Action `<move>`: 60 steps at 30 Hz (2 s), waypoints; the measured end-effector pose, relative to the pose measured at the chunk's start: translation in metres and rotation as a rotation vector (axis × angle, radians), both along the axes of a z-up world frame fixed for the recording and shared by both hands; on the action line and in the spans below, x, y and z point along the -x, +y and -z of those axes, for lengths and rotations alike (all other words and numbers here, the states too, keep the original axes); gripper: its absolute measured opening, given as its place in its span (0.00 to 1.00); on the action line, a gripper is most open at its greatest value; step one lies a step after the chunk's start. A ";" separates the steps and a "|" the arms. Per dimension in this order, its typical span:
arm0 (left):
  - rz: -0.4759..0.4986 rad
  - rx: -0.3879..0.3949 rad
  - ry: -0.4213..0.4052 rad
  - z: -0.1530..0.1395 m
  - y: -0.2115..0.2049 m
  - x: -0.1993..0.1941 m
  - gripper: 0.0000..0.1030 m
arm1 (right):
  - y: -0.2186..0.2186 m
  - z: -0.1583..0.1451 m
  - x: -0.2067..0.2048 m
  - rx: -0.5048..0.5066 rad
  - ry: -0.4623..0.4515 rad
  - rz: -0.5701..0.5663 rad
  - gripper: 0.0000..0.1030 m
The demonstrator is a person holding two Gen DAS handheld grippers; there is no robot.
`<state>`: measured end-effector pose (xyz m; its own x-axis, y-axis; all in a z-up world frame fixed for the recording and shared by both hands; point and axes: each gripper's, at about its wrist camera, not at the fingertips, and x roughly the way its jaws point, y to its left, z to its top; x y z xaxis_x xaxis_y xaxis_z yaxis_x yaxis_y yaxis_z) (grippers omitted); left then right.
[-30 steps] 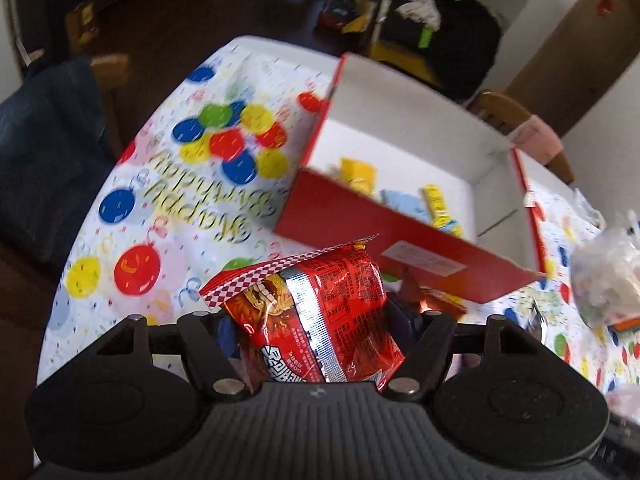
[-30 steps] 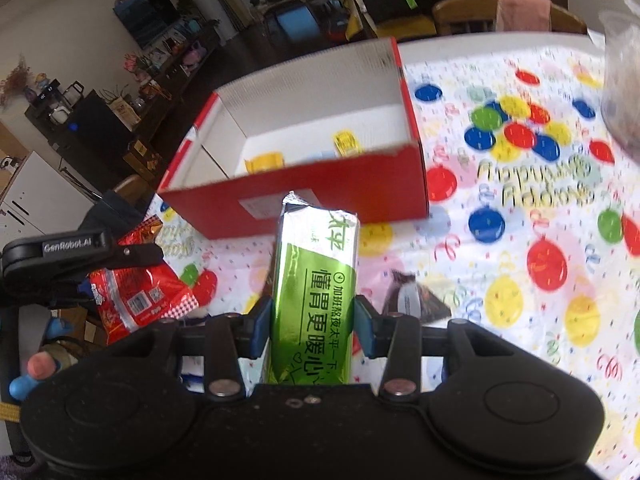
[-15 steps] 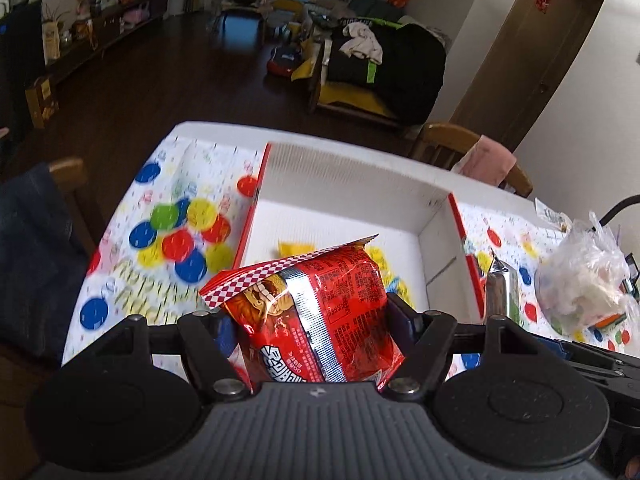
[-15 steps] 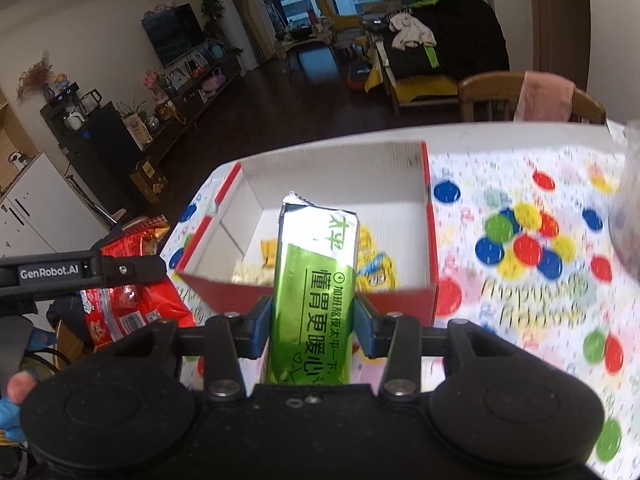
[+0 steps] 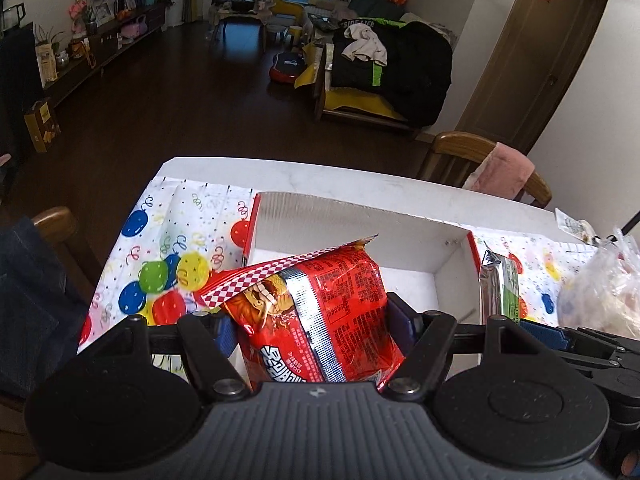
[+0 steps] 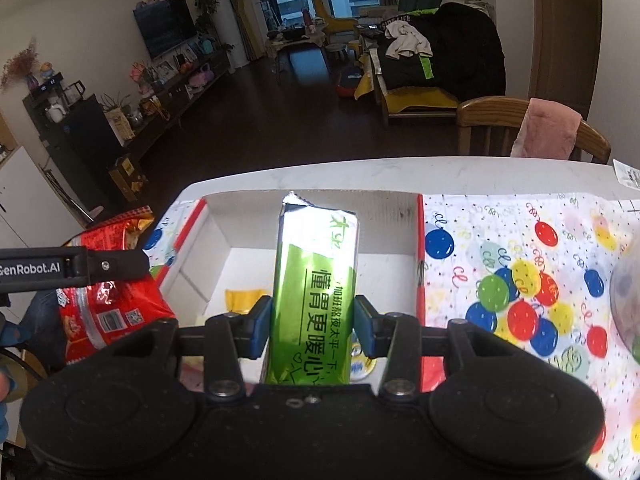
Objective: Organize snacks
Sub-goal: 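Lift red chip bag with left tool while right tool carries green bar over box, then lower red chip bag into box with left tool while right tool drops green bar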
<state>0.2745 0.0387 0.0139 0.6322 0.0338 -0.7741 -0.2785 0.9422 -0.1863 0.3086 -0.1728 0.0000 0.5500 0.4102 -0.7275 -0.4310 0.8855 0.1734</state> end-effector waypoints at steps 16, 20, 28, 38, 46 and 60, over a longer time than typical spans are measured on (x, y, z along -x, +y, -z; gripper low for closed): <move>0.002 -0.037 0.177 0.058 0.006 -0.072 0.70 | 0.043 0.061 -0.067 0.147 0.128 -0.062 0.40; 0.032 -0.062 0.216 0.070 0.003 -0.082 0.70 | 0.053 0.076 -0.076 0.186 0.172 -0.086 0.40; 0.091 -0.111 0.273 0.091 -0.010 -0.094 0.70 | 0.070 0.100 -0.075 0.283 0.244 -0.141 0.40; 0.104 -0.088 0.315 0.104 -0.010 -0.101 0.70 | 0.081 0.103 -0.072 0.308 0.262 -0.162 0.41; 0.077 -0.032 0.297 0.103 -0.002 -0.094 0.70 | 0.071 0.100 -0.072 0.266 0.256 -0.141 0.43; 0.059 -0.003 0.176 0.062 0.003 -0.053 0.70 | 0.041 0.043 -0.045 0.121 0.168 -0.118 0.49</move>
<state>0.3280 0.0417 -0.0482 0.4878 0.0036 -0.8730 -0.2508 0.9584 -0.1362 0.3533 -0.1316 -0.0431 0.3707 0.3692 -0.8522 -0.5071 0.8492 0.1473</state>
